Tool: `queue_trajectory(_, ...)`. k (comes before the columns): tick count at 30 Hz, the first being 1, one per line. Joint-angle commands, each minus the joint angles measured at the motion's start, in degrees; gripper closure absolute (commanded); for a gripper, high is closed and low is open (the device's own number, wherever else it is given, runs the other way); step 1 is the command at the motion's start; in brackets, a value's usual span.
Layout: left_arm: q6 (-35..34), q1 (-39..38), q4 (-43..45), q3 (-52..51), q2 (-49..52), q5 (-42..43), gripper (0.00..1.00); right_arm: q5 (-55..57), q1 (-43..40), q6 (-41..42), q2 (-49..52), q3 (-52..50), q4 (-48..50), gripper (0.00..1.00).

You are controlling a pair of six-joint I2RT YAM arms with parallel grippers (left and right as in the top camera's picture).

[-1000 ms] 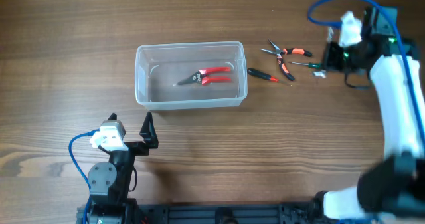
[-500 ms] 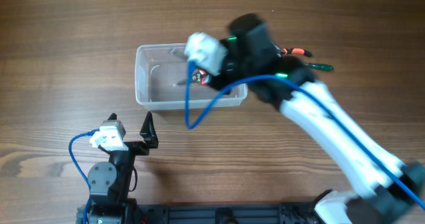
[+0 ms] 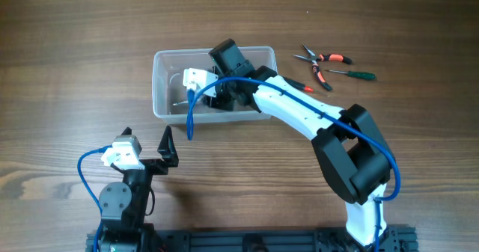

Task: Pack container
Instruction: 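Place the socket wrench into the container with the right gripper, then reach the right gripper to the green-handled screwdriver and grasp it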

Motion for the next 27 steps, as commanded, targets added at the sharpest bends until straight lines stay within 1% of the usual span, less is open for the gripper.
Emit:
queue_trajectory(1,-0.5,0.3,0.0,-0.2,-0.1,-0.2,0.00,6.1,-0.2,11.2,-4.1,3.1,0.3,0.40)
queue_trajectory(2,-0.5,0.3,0.0,-0.2,-0.1,-0.2,0.00,9.2,-0.4,14.8,-5.5,4.0,0.2,0.40)
queue_trajectory(3,-0.5,0.3,0.0,-0.2,-0.1,-0.2,0.00,12.4,-0.8,18.1,-7.2,4.8,-0.3,0.36)
queue_trajectory(4,-0.5,0.3,0.0,-0.2,-0.1,-0.2,0.00,17.0,-1.5,21.5,-10.0,5.9,-1.5,0.30)
queue_trajectory(7,-0.5,0.3,0.0,-0.2,-0.1,-0.2,0.00,26.8,-5.1,28.0,-18.4,7.6,-4.8,0.22)
queue_trajectory(8,-0.5,0.3,0.0,-0.2,-0.1,-0.2,0.00,27.9,-6.9,29.6,-21.0,7.7,-5.7,0.19)
queue_trajectory(9,-0.5,0.3,0.0,-0.2,-0.1,-0.2,0.00,28.0,-8.5,31.0,-23.0,7.7,-6.5,0.19)
queue_trajectory(11,-0.5,0.3,0.0,-0.2,-0.1,-0.2,0.00,27.9,-15.1,36.9,-28.0,7.6,-10.3,0.19)
queue_trajectory(12,-0.5,0.3,0.0,-0.2,-0.1,-0.2,0.00,27.9,-17.4,38.7,-28.9,7.6,-11.8,0.19)
queue_trajectory(14,-0.5,0.3,0.0,-0.2,-0.1,-0.2,0.00,27.9,-23.9,45.0,-30.0,7.6,-17.1,0.19)
queue_trajectory(16,-0.5,0.3,0.0,-0.3,-0.1,-0.2,0.00,26.6,-30.5,50.8,-29.3,7.2,-22.4,0.19)
queue_trajectory(18,-0.5,0.3,0.0,-0.3,-0.1,-0.2,0.00,21.3,-36.5,53.0,-27.5,5.9,-26.0,0.20)
queue_trajectory(19,-0.5,0.3,0.0,-0.2,-0.1,-0.2,0.00,17.1,-39.4,52.9,-25.8,5.1,-27.3,0.22)
queue_trajectory(24,-0.5,0.3,0.0,-0.2,-0.1,-0.2,0.00,1.6,-45.8,53.4,-16.4,4.6,-28.0,0.23)
queue_trajectory(25,-0.5,0.3,0.0,-0.2,-0.1,-0.2,0.00,0.5,-46.3,54.7,-15.2,4.6,-28.0,0.25)
queue_trajectory(27,-0.5,0.3,0.0,-0.2,-0.1,-0.2,0.00,0.5,-47.3,60.8,-12.0,4.6,-28.3,0.31)
